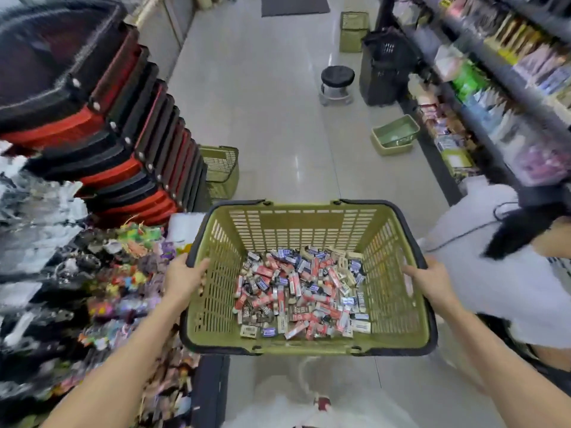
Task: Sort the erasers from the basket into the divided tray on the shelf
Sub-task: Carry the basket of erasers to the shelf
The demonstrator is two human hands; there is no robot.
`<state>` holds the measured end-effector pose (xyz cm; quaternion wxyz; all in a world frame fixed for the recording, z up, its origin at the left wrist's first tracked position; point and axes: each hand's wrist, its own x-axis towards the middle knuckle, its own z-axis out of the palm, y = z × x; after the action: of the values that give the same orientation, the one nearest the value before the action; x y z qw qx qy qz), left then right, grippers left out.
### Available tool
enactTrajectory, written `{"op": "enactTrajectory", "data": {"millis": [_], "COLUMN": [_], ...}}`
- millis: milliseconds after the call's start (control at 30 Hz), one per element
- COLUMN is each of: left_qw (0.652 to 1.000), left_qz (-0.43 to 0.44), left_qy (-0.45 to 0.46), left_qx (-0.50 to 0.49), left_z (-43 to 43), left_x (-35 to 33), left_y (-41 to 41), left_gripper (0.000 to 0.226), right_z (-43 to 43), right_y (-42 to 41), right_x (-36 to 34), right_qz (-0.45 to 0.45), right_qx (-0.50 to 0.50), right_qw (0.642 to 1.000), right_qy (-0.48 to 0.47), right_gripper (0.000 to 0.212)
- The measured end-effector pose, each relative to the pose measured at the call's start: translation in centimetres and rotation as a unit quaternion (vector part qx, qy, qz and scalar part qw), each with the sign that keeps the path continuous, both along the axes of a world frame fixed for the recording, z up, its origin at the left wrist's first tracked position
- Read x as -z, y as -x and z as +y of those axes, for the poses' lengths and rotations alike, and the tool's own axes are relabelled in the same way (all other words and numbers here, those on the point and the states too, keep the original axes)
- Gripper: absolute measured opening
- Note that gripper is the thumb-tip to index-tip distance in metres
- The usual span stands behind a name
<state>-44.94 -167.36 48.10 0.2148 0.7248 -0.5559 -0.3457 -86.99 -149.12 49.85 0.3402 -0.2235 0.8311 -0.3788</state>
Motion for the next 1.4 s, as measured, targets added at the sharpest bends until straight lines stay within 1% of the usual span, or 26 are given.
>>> {"op": "enactTrajectory", "data": {"millis": [33,67,133,167,267,300,367,433,533,667,767,900,933,1067,1133,1200,1333,1400], "left_qw": [1.000,1.000,1.000,1.000,0.999,0.999,0.999,0.999,0.999,0.997,0.996,0.995,0.995,0.995,0.996,0.996,0.996,0.996], "left_qz": [0.000,-0.001,-0.010,-0.014,-0.028,-0.033,-0.040,-0.038,-0.002,0.003,0.002,0.028,0.025,0.032,0.039,0.051,0.045,0.032], "left_qy": [-0.002,-0.003,-0.001,0.003,0.022,0.029,0.027,0.008,-0.014,0.002,0.002,-0.010,-0.007,0.002,-0.003,-0.006,-0.008,-0.004], "left_qx": [-0.002,-0.004,-0.012,-0.017,-0.009,-0.001,0.008,0.014,0.036,0.075,0.094,0.099,0.100,0.093,0.083,0.074,0.070,0.081], "left_z": [-2.4,-4.9,-9.8,-12.3,-20.1,-22.9,-28.7,-34.6,-43.7,-55.6,-63.7,-74.0,-76.4,-84.7,-88.6,-92.8,-100.9,-105.3], "left_x": [-0.4,-0.8,-1.4,-1.7,-1.7,-1.7,-1.3,-0.9,-0.7,-1.6,-2.1,-1.6,-1.3,-0.7,-0.8,-1.2,-2.0,-2.2], "left_y": [1.4,2.8,5.4,6.6,10.6,11.9,14.9,17.9,22.5,29.5,35.1,43.0,45.0,52.9,56.7,60.5,67.4,70.7], "left_gripper": [0.025,0.029,0.033,0.033,0.033,0.034,0.040,0.038,0.033,0.028,0.025,0.026,0.026,0.031,0.031,0.030,0.031,0.031], "right_z": [-2.6,-5.3,-10.6,-13.3,-21.2,-23.8,-29.0,-33.9,-40.7,-50.3,-56.9,-65.7,-67.9,-76.7,-81.3,-86.1,-94.9,-99.4], "right_y": [1.4,2.9,5.6,6.9,10.8,12.0,14.5,16.9,20.6,26.1,30.7,37.4,39.4,48.0,52.3,56.7,64.3,67.4], "right_x": [-0.1,-0.2,-0.5,-0.5,-0.6,-0.4,0.0,0.5,0.7,-0.3,-0.8,-1.1,-0.9,-0.2,-0.2,-0.2,-0.4,-0.6], "right_qz": [0.001,0.003,0.008,0.008,0.007,0.005,0.001,-0.002,-0.005,-0.005,-0.015,-0.002,0.003,0.010,0.021,0.031,0.046,0.061], "right_qx": [-0.005,-0.009,-0.009,-0.006,-0.007,-0.002,0.015,0.026,0.050,0.084,0.113,0.142,0.141,0.117,0.110,0.101,0.088,0.088], "right_qw": [1.000,1.000,1.000,1.000,1.000,1.000,1.000,1.000,0.999,0.996,0.993,0.990,0.990,0.993,0.994,0.994,0.995,0.994], "right_qy": [0.004,0.004,-0.006,-0.010,-0.017,-0.018,-0.016,-0.015,-0.014,-0.006,-0.008,0.001,0.003,0.013,0.012,0.003,-0.008,0.000], "right_gripper": [0.005,0.003,0.006,0.010,0.032,0.035,0.033,0.027,0.022,0.027,0.022,0.040,0.041,0.016,0.009,0.005,0.001,0.005]}}
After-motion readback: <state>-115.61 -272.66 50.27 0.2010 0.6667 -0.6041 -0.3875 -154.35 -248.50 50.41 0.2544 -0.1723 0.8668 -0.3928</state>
